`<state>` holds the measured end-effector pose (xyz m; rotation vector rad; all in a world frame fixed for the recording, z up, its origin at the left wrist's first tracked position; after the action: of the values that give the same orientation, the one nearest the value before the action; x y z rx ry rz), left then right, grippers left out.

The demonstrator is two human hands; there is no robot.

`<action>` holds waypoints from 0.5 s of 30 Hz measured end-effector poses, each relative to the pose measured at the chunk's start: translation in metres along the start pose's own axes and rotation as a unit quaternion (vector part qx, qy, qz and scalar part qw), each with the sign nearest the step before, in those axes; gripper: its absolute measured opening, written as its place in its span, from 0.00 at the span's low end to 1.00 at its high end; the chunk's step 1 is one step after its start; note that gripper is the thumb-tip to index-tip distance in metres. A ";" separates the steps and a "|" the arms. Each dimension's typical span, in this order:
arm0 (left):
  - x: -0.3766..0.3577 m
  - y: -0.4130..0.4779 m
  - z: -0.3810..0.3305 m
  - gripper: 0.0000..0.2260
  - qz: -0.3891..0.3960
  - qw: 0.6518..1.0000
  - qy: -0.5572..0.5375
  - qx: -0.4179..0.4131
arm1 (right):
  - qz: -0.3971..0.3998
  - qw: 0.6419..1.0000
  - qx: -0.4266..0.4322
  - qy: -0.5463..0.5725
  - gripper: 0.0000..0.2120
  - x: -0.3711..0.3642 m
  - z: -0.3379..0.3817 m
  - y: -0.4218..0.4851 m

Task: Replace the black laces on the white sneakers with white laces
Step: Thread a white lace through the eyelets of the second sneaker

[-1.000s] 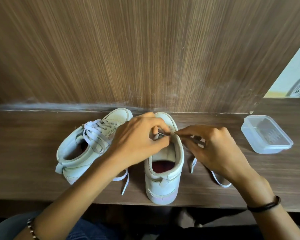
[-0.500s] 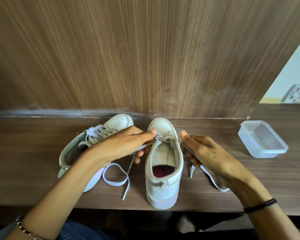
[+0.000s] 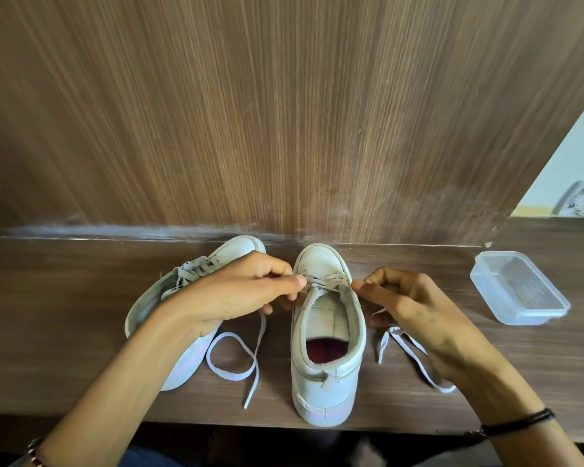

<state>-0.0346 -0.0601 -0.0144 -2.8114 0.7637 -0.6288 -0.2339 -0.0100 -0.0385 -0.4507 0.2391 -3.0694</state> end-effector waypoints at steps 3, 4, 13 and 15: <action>0.003 -0.002 0.002 0.14 0.002 1.000 0.002 0.011 | 0.007 1.000 0.011 0.002 0.11 0.001 0.003 -0.003; 0.003 -0.002 0.003 0.14 0.002 1.000 0.006 0.016 | 0.006 1.000 0.012 0.005 0.11 0.002 0.003 -0.002; 0.007 0.000 0.000 0.14 -0.001 0.999 -0.045 0.008 | 0.008 1.000 0.023 -0.011 0.11 0.000 0.009 -0.004; 0.006 0.002 -0.001 0.12 -0.001 0.995 -0.097 0.011 | -0.001 0.999 0.023 -0.027 0.12 0.000 0.010 -0.004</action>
<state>-0.0311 -0.0654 -0.0123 -2.8000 0.7135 -0.3551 -0.2310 -0.0071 -0.0287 -0.5309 0.1673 -3.0533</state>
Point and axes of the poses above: each hand's wrist, its own y-axis towards the middle knuckle, its own x-axis out of the back of the hand, z = x × y, the point moved 7 cm from there along y, towards the middle knuckle, and after that the axes turned 11 degrees about -y, right-handed, at the moved point
